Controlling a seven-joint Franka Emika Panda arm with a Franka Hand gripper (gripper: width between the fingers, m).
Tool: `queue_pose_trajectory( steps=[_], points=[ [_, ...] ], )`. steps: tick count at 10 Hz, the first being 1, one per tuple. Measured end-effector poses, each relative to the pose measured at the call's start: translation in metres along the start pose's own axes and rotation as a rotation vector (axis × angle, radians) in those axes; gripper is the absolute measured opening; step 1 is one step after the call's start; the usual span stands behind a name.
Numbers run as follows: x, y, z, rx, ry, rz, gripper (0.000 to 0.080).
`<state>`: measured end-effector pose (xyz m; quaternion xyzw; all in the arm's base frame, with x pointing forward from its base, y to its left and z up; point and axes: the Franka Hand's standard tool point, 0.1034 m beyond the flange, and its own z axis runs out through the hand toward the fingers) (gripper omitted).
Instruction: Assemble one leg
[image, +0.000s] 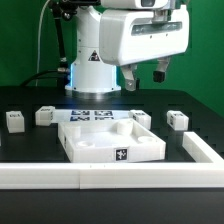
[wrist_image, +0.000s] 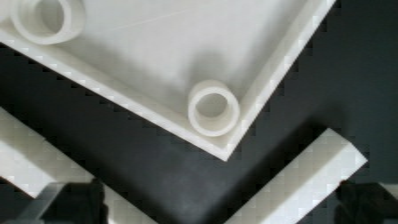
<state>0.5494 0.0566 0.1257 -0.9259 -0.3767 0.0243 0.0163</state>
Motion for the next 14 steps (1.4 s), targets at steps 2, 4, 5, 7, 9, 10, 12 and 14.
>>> queue_pose_trajectory(
  steps=[2,4,5,7,9,10,12,14],
  points=[
    [0.000,0.000,0.000,0.000,0.000,0.000,0.0650],
    [0.000,0.000,0.000,0.000,0.000,0.000,0.0650],
    [0.000,0.000,0.000,0.000,-0.001,0.000,0.0650],
    [-0.009,-0.002,0.008,-0.016,0.008,-0.184,0.0650],
    [-0.021,-0.009,0.015,-0.014,-0.008,-0.349,0.0650],
    [-0.028,-0.005,0.022,-0.017,-0.005,-0.434,0.0650],
    [-0.042,0.004,0.042,-0.008,-0.007,-0.511,0.0650],
    [-0.042,0.003,0.042,-0.009,-0.007,-0.505,0.0650]
  ],
)
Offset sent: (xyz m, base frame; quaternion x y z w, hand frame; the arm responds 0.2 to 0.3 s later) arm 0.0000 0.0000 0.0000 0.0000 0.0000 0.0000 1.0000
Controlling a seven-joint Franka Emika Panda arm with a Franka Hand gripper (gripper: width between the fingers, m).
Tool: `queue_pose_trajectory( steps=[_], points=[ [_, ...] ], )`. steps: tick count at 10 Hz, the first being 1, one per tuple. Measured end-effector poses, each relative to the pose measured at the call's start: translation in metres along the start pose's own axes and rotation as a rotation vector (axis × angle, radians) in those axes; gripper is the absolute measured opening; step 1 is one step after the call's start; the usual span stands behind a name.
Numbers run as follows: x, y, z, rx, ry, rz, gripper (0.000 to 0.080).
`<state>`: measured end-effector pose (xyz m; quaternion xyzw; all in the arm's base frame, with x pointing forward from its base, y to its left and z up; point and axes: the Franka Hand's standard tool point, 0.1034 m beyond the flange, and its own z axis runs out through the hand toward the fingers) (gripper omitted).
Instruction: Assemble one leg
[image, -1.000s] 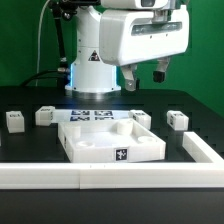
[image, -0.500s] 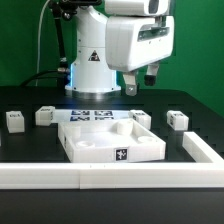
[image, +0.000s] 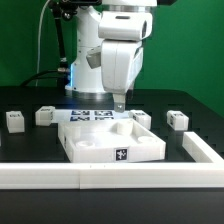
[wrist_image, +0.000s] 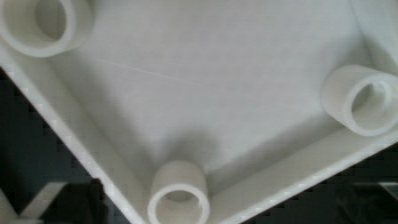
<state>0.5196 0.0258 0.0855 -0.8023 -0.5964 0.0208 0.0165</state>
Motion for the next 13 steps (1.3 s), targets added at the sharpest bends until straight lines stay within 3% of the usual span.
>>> queue_pose_trajectory(
  steps=[2,3,4,6,12,13],
  points=[
    [-0.001,0.000,0.001,-0.003,0.001,-0.012,0.0650],
    [-0.002,0.000,0.004,-0.039,0.015,-0.098,0.0650],
    [-0.008,-0.010,0.012,-0.074,0.026,-0.182,0.0650],
    [-0.019,-0.022,0.021,-0.104,0.012,-0.348,0.0650],
    [-0.023,-0.029,0.025,-0.094,-0.008,-0.360,0.0650],
    [-0.030,-0.037,0.032,-0.094,-0.005,-0.388,0.0650]
  ],
)
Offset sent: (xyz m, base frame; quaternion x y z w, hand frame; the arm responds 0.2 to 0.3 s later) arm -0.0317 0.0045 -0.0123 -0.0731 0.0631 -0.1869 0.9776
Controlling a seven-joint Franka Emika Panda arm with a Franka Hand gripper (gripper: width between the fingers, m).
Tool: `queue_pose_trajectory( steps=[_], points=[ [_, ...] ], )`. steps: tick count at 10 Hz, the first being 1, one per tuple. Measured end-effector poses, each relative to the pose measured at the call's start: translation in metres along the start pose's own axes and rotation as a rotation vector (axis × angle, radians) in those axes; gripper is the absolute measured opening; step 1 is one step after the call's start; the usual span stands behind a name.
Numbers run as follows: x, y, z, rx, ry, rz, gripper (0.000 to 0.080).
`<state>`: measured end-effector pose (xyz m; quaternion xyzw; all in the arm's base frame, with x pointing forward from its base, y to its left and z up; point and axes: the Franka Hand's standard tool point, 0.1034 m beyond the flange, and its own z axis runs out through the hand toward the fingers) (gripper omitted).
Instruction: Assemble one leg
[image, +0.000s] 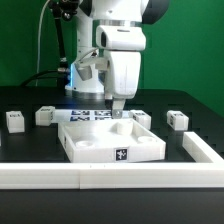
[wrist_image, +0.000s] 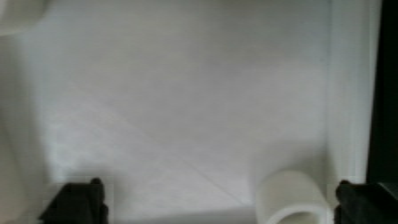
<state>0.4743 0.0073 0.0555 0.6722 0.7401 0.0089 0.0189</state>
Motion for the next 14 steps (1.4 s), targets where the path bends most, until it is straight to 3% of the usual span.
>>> queue_pose_trajectory(
  steps=[2,4,7,10,11,12,14],
  points=[
    [-0.007,-0.029,0.012,0.000,0.010,-0.060,0.0650],
    [-0.017,-0.045,0.023,0.019,0.016,-0.101,0.0650],
    [-0.021,-0.056,0.044,0.055,0.031,-0.098,0.0650],
    [-0.020,-0.055,0.045,0.047,0.031,-0.067,0.0620],
    [-0.020,-0.055,0.046,0.047,0.031,-0.067,0.0476],
    [-0.020,-0.055,0.046,0.047,0.031,-0.067,0.0476],
    [-0.021,-0.055,0.046,0.047,0.031,-0.067,0.0204]
  ],
)
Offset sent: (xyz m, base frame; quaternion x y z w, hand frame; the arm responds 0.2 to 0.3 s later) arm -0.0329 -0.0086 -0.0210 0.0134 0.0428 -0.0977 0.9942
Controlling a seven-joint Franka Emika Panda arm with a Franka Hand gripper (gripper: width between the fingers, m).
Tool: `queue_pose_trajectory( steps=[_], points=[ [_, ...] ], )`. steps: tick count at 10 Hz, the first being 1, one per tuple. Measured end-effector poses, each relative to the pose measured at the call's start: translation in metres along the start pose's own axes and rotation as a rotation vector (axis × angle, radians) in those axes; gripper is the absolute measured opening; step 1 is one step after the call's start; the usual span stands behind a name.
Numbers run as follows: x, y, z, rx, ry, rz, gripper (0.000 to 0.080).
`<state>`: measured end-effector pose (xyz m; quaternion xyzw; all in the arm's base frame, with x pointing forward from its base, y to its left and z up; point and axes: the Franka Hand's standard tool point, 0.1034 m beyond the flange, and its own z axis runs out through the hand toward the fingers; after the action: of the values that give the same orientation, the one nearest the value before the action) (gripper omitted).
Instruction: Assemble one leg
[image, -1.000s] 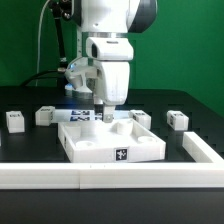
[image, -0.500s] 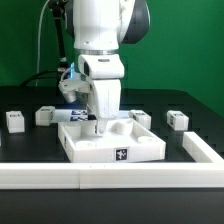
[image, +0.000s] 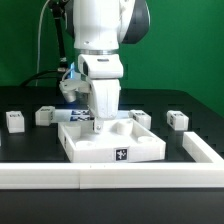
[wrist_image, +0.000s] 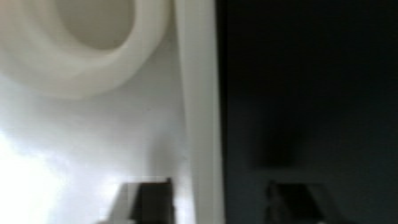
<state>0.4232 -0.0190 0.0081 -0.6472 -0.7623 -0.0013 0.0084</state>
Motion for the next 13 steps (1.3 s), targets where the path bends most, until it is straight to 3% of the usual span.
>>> queue_pose_trajectory(
  steps=[1,8,13],
  points=[
    [0.000,0.000,0.000,0.000,0.000,0.000,0.0055],
    [0.002,0.001,0.000,-0.002,0.001,0.016,0.0055],
    [0.045,0.036,0.000,-0.033,0.019,0.123,0.0057]
  ],
)
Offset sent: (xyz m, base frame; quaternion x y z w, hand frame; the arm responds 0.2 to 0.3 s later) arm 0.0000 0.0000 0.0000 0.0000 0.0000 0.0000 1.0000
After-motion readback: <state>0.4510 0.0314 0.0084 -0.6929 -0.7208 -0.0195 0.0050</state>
